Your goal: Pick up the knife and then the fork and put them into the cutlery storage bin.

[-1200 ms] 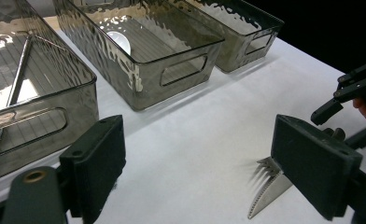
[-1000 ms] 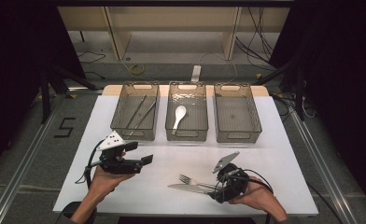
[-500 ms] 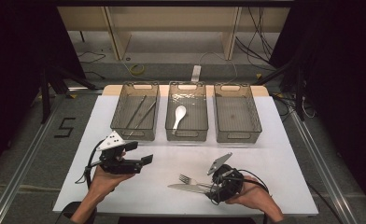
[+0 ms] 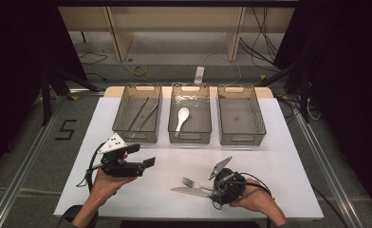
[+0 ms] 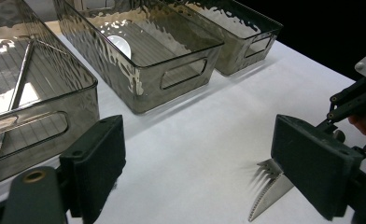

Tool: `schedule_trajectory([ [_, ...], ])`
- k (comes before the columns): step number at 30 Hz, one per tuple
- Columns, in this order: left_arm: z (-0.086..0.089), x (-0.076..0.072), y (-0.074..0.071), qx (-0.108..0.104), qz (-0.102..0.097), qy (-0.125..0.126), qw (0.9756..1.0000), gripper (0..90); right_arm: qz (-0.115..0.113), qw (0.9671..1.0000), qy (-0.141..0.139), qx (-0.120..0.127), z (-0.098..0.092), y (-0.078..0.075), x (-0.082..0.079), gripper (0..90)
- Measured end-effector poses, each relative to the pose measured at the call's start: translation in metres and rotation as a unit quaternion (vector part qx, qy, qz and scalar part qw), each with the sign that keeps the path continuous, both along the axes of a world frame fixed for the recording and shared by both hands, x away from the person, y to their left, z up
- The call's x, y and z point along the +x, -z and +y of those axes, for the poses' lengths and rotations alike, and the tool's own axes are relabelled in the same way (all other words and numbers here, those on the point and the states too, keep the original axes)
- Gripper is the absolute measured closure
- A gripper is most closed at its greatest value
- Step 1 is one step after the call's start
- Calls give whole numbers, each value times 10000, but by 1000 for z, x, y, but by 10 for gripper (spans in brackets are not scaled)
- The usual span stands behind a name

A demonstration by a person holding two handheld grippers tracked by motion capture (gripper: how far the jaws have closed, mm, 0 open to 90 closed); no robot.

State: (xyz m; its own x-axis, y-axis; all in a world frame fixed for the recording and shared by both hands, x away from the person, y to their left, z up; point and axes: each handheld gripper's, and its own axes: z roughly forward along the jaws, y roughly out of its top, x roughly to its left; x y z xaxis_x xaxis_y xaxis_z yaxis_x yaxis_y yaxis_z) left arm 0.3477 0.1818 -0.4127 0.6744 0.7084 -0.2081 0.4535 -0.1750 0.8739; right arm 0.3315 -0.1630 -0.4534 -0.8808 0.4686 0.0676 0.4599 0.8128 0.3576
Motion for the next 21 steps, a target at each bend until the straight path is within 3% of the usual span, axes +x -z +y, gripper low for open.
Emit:
schedule_trajectory([
  [3, 0, 0, 0, -1, -13, 7, 10000, 172, -7, 9999, -133, -57, 1, 2, 0, 610],
  [4, 0, 0, 0, 5, -15, 9, 10000, 172, 17, 10000, -58, -51, 2, 2, -1, 617],
  [10, 0, 0, 0, -1, -17, 14, 10000, 172, -11, 9992, -225, -333, 4, 5, -1, 679],
  [12, -1, 0, 0, -5, -19, 20, 10000, 172, 72, 9993, -52, -361, 6, 5, -2, 689],
  [13, -1, 0, 0, 0, -15, 22, 10000, 172, -23, 9989, -200, -423, 5, 6, -1, 696],
  [16, -2, 0, 0, 28, -19, 40, 10000, 172, -7, 9987, -135, -501, 8, 5, -1, 715],
  [21, -2, 0, 0, 17, -15, 37, 10000, 172, -46, 9978, -251, -614, 11, 6, -1, 727],
])
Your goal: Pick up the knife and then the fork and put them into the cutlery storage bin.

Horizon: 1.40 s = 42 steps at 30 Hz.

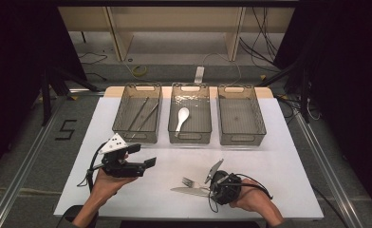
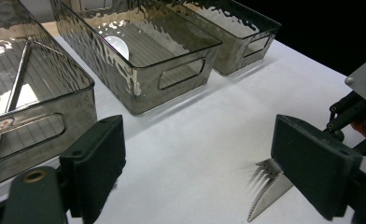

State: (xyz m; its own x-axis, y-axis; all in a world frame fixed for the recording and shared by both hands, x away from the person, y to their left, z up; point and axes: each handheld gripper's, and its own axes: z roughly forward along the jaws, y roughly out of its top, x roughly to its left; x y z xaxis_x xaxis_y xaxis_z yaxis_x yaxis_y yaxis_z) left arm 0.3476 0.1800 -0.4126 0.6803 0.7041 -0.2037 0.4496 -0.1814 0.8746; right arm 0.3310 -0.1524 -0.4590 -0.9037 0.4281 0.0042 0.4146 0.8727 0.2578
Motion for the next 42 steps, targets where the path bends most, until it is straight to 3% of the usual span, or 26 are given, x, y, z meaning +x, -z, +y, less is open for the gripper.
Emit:
schedule_trajectory([
  [10, 0, 0, 0, 2, 2, -15, 10000, 172, 2, 9996, -140, -236, 8, -1, -2, 802],
  [25, 1, 0, 0, -21, -19, -23, 10000, 172, 22, 9995, -180, -274, 10, -2, -2, 808],
  [27, 1, 0, 0, -38, -11, -48, 10000, 172, 11, 9992, -284, -293, 8, -2, -1, 808],
  [34, 3, 0, -1, -39, -24, -52, 10000, 173, 33, 9994, -347, 12, 8, -8, -1, 809],
  [39, 3, 0, -1, -78, -26, -52, 10000, 173, -10, 9996, -200, 192, 3, -13, 1, 812],
  [41, 3, 0, -1, -75, -26, -54, 10000, 173, 74, 9996, -23, 269, 2, -16, 1, 812],
  [42, 3, 0, -1, -76, -28, -55, 10000, 173, -3, 9995, -65, 315, 1, -16, 3, 813],
])
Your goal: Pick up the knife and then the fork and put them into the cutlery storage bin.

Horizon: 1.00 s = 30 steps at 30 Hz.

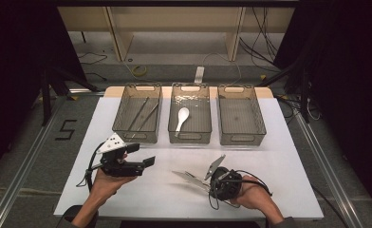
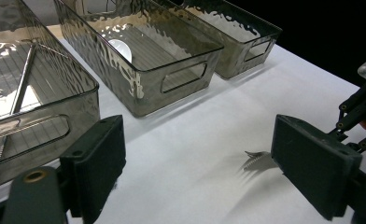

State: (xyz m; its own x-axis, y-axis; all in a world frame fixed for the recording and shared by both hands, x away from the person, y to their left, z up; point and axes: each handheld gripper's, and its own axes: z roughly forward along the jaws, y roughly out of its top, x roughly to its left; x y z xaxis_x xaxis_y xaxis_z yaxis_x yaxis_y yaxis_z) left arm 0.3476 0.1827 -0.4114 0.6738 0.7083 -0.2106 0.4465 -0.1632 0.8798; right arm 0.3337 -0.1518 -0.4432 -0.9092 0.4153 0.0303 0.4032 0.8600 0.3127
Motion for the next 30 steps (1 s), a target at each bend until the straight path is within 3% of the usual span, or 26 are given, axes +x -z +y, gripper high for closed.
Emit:
schedule_trajectory([
  [8, 0, 0, 0, -26, -3, -22, 10000, 173, -17, 9999, 23, 115, -3, -2, 2, 814],
  [11, 0, 0, 0, -39, 0, -33, 10000, 173, -36, 9998, 88, 202, -5, -6, 3, 814],
  [14, 1, 0, 0, -58, 9, -38, 10000, 173, 15, 9987, 328, 401, -8, -11, 4, 815],
  [15, 1, 0, 0, -48, 3, -30, 10000, 173, -44, 9989, 235, 396, -11, -13, 6, 814],
  [17, 1, 1, 0, -58, 15, -39, 10000, 173, -88, 9986, 314, 415, -14, -17, 8, 815],
  [23, 2, 1, 0, -120, 15, -65, 9999, 173, -200, 9953, 617, 717, -27, -32, 23, 815],
  [30, 3, 1, 0, -124, 14, -58, 9999, 173, -341, 9897, 1014, 951, -41, -49, 52, 814],
])
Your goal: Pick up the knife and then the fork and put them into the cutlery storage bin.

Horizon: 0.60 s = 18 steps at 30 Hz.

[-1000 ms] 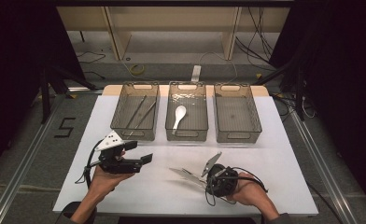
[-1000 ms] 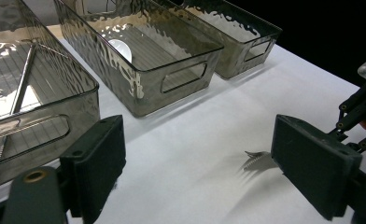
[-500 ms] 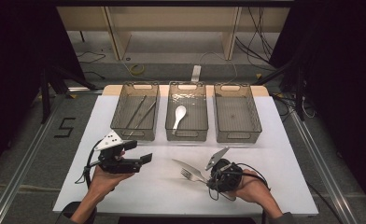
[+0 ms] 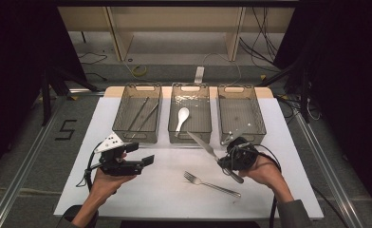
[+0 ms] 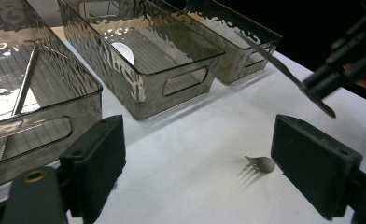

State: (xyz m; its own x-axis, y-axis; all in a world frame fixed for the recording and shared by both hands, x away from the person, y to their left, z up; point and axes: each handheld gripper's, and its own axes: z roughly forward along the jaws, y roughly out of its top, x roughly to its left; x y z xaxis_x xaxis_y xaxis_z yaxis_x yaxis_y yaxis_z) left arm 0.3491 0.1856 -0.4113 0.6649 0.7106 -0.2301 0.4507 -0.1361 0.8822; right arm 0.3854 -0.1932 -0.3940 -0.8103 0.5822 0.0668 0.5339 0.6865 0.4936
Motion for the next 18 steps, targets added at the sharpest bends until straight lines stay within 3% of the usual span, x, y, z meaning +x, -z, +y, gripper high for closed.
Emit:
schedule_trajectory([
  [4, 0, 0, 0, -5, 0, 1, 10000, 173, -155, 9998, 156, 29, -6, -7, 16, 814],
  [9, 0, 0, 0, -16, 2, 3, 10000, 173, -227, 9984, 492, 162, -14, -20, 37, 814],
  [18, 1, 0, 0, -77, 11, -20, 10000, 172, -293, 9963, 783, 188, -16, -40, 67, 813],
])
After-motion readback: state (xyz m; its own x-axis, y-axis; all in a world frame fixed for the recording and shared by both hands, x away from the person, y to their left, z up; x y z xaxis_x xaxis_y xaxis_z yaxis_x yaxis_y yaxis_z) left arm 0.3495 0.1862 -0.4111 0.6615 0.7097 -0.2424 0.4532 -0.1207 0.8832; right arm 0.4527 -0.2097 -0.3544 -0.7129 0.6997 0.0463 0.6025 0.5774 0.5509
